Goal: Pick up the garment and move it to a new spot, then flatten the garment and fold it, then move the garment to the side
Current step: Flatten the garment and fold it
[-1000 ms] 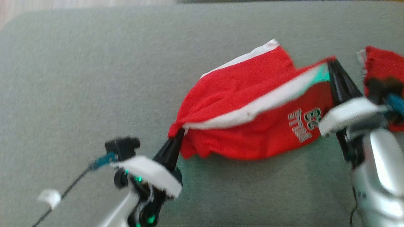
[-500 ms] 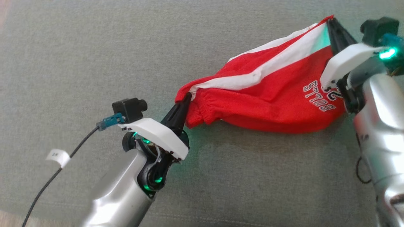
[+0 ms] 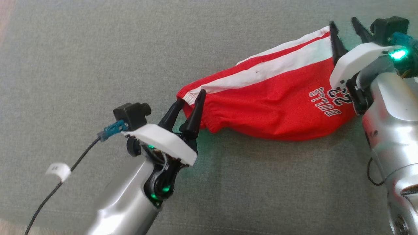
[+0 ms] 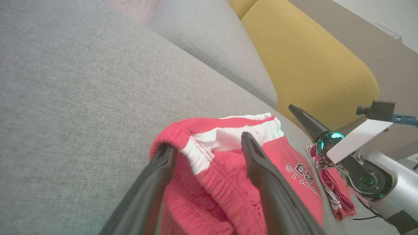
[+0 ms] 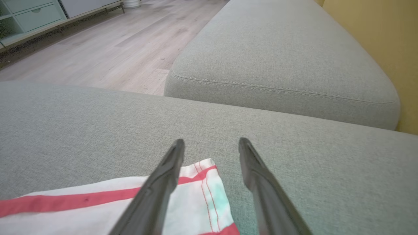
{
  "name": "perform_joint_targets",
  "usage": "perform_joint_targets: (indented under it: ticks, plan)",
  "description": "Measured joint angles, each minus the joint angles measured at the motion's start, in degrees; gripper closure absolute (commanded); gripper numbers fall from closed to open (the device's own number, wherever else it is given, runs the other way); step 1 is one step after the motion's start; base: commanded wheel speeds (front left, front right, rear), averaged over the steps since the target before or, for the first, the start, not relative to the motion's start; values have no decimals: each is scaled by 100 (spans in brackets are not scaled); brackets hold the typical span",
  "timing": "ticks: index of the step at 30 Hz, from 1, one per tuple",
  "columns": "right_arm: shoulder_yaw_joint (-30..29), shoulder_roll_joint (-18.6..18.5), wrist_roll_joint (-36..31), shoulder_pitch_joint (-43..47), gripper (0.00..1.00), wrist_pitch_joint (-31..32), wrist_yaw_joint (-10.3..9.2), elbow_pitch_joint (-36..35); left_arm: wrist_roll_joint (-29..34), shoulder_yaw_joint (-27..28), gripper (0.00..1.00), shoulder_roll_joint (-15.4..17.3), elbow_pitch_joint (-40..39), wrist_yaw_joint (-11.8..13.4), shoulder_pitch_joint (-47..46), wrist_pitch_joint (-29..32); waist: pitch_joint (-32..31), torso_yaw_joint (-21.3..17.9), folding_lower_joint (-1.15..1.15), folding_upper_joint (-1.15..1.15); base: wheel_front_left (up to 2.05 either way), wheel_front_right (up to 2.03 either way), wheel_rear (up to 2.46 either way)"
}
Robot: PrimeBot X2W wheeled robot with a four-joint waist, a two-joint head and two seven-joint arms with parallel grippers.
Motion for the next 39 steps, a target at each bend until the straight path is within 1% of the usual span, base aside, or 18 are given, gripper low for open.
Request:
perform_joint_targets:
  ticks: [4,8,13,15,18,22,23,26,30,31,32,33,34,35,36,37,38,39]
  plan:
    - [124,-14,165,-10,0,-59,0,188,1,18,0,197,-450,151,385,-53,-168,-39,0,0,0,0,0]
    - [332,-103,378,8,0,-78,0,331,182,55,0,644,-939,469,1010,-193,-417,-49,-1,0,0,0,0]
    - [580,-412,782,188,0,300,0,475,431,243,0,1098,-1572,904,1573,-449,-751,16,-2,0,0,0,0]
    - [631,-517,984,374,0,466,0,498,628,281,0,1260,-1771,1091,1687,-555,-843,84,-2,0,0,0,0]
    - [734,-639,1304,676,0,775,0,552,784,449,0,1424,-1928,1337,1767,-709,-904,219,-1,0,0,0,0]
    - [909,-717,1616,940,0,1235,0,559,896,654,0,1538,-2109,1566,1833,-873,-896,357,-2,0,0,0,0]
    - [909,-717,1616,940,0,1235,0,559,896,654,0,1538,-2109,1566,1833,-873,-896,357,-2,0,0,0,0]
    - [1000,-802,1833,988,0,1529,0,535,905,760,0,1577,-2189,1638,1861,-925,-844,424,0,0,0,0,0]
    - [1170,-832,2071,995,0,1768,0,352,905,813,0,1628,-2227,1712,1909,-993,-816,495,0,0,0,0,0]
    - [1204,-832,2121,1011,2,1802,0,299,905,822,0,1633,-2230,1729,1959,-1024,-820,509,0,0,0,0,0]
    - [1246,-832,2170,1044,9,1807,0,252,905,827,0,1636,-2232,1735,2009,-1034,-830,520,0,0,0,0,0]
    - [1296,-831,2208,1087,27,1833,0,208,904,836,0,1639,-2236,1737,2059,-1040,-839,529,-1,0,0,0,0]
    - [1329,-829,2247,1116,53,1833,0,185,905,850,0,1640,-2242,1759,2103,-1054,-849,533,-1,0,0,0,0]
    - [1343,-827,2282,1130,60,1831,0,165,906,876,0,1640,-2246,1781,2132,-1089,-856,532,-1,0,0,0,0]
    - [1347,-820,2317,1138,71,1828,0,152,909,905,0,1641,-2250,1782,2151,-1093,-867,527,0,0,0,0,0]
    - [1358,-803,2339,1143,90,1792,0,154,909,918,0,1646,-2250,1783,2161,-1105,-883,523,0,0,0,0,0]
    - [1373,-778,2343,1154,100,1737,0,158,909,924,0,1648,-2251,1784,2172,-1116,-903,516,0,0,0,0,0]
    - [1381,-753,2343,1172,100,1648,0,168,909,925,0,1650,-2251,1785,2186,-1116,-926,507,0,0,0,0,0]
